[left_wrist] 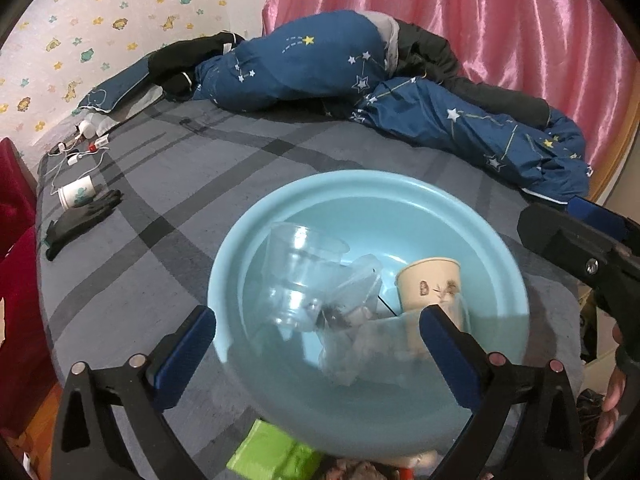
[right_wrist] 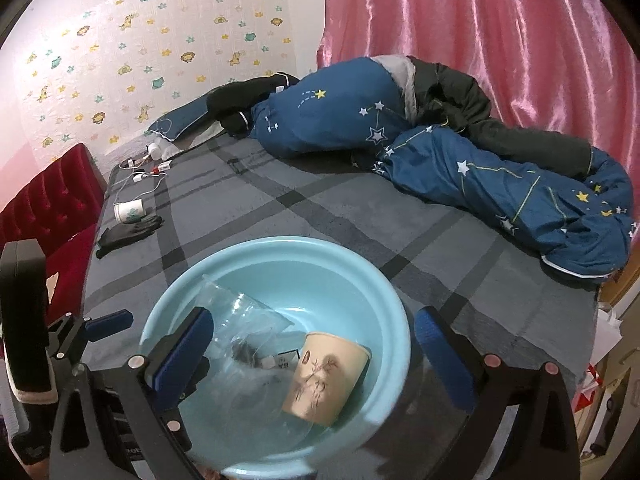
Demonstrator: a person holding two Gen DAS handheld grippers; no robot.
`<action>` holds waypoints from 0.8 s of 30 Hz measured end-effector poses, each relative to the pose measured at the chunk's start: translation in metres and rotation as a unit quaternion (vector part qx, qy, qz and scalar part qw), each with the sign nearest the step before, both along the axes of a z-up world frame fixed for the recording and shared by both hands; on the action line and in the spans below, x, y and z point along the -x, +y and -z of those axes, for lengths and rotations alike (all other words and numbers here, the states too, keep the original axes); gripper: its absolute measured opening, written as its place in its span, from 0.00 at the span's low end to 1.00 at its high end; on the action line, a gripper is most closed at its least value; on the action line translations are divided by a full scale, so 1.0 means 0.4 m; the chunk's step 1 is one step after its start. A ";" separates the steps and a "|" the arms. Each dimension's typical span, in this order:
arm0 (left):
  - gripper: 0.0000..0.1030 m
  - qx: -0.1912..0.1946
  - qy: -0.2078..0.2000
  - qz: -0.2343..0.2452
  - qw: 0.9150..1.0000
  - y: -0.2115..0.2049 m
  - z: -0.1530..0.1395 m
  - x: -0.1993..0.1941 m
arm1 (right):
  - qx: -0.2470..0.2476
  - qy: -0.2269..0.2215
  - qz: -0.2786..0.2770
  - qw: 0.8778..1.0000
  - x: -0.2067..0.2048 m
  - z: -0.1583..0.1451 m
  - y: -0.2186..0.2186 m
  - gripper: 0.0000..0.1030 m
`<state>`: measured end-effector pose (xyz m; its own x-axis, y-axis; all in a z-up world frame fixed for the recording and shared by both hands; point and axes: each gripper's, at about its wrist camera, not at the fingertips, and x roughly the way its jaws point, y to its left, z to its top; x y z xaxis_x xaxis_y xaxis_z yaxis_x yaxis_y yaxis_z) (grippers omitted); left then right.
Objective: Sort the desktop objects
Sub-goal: 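Withdraw both tools from the basin toward the remaining items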
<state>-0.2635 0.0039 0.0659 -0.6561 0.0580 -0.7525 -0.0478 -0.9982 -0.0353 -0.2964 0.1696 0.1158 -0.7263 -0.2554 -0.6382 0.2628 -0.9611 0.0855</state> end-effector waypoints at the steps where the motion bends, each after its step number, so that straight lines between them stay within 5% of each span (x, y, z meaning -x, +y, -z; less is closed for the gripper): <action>1: 1.00 -0.001 0.003 0.000 1.000 0.000 -0.009 -0.011 | -0.002 0.001 0.000 1.000 -0.008 -0.005 0.002 1.00; 24: 1.00 0.003 0.023 0.016 1.000 0.036 -0.095 -0.295 | -0.018 0.023 0.006 1.000 -0.329 -0.101 0.072 1.00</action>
<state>-0.1456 0.0182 0.1038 -0.6884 0.0755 -0.7214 -0.0807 -0.9964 -0.0272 -0.1646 0.1984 0.1561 -0.7580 -0.2241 -0.6125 0.2538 -0.9665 0.0395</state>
